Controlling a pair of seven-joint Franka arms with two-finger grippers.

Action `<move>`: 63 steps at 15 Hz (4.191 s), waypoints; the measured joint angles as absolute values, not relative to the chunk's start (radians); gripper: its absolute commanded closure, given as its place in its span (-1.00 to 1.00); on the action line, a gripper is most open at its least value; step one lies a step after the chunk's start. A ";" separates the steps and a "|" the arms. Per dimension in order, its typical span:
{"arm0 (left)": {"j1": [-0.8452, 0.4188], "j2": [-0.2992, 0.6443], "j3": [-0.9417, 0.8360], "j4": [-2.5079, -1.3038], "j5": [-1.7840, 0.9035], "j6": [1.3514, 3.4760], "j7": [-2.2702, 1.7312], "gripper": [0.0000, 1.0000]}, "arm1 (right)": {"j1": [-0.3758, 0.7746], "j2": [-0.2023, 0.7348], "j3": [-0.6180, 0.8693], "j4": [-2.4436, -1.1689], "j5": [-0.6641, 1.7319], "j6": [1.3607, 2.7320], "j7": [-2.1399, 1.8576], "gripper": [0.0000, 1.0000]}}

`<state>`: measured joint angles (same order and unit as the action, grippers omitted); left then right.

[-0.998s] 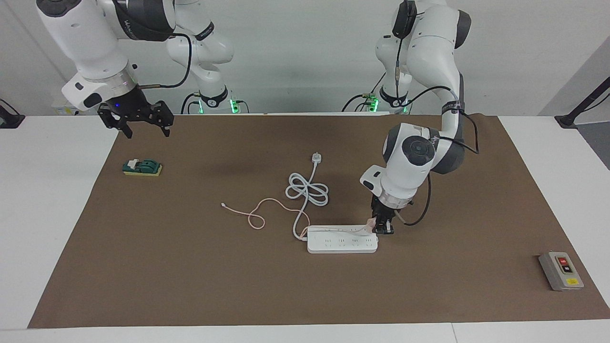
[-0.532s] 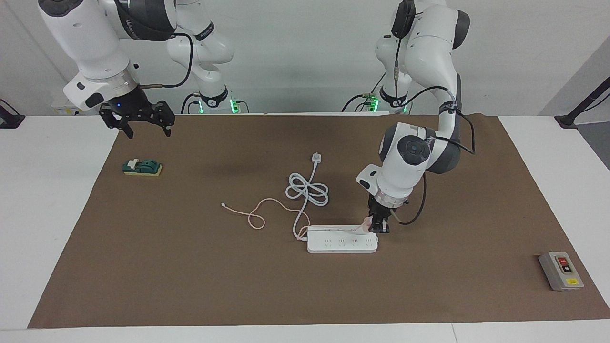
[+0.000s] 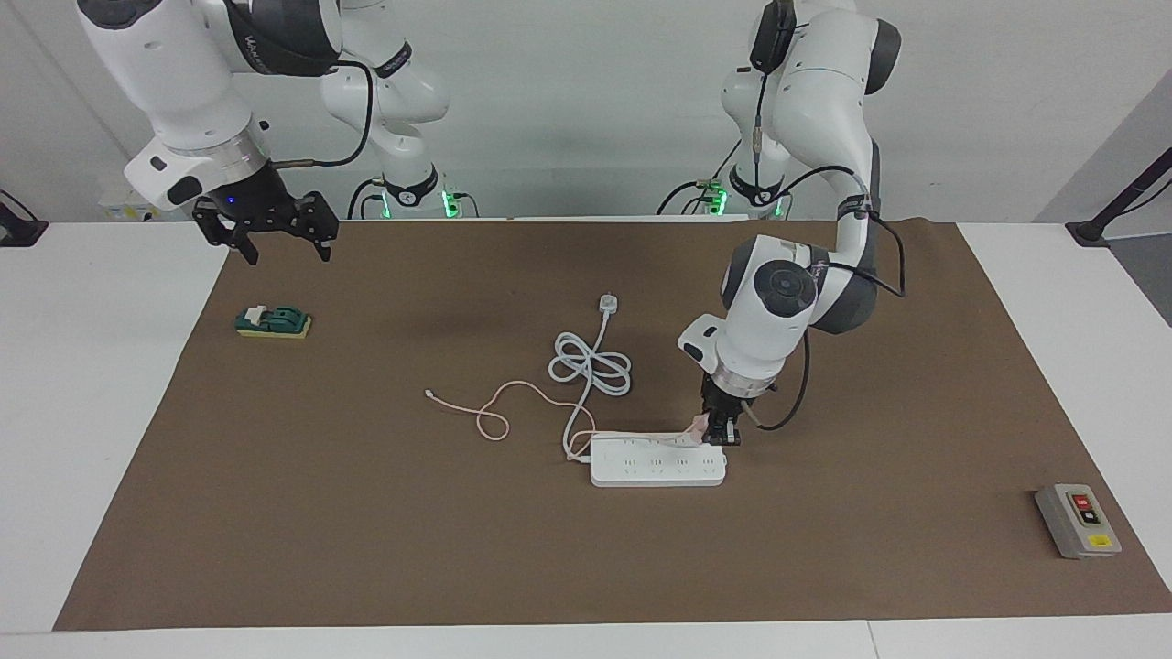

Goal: Plug charger into power strip
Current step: 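Press the charger prongs down into the power strip socket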

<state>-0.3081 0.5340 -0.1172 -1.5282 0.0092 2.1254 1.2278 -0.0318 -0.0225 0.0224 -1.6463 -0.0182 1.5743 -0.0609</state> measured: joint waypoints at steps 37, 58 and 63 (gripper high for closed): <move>-0.307 0.531 -0.111 -1.550 0.012 2.156 1.228 1.00 | -0.033 -0.028 0.016 -1.646 -0.018 1.574 -0.061 -1.00; -0.307 0.544 -0.112 -1.538 0.014 2.138 1.228 1.00 | -0.033 -0.028 0.017 -1.646 -0.018 1.574 -0.061 -1.00; -0.306 0.580 -0.112 -1.494 0.009 2.100 1.228 1.00 | -0.033 -0.028 0.017 -1.646 -0.018 1.574 -0.061 -1.00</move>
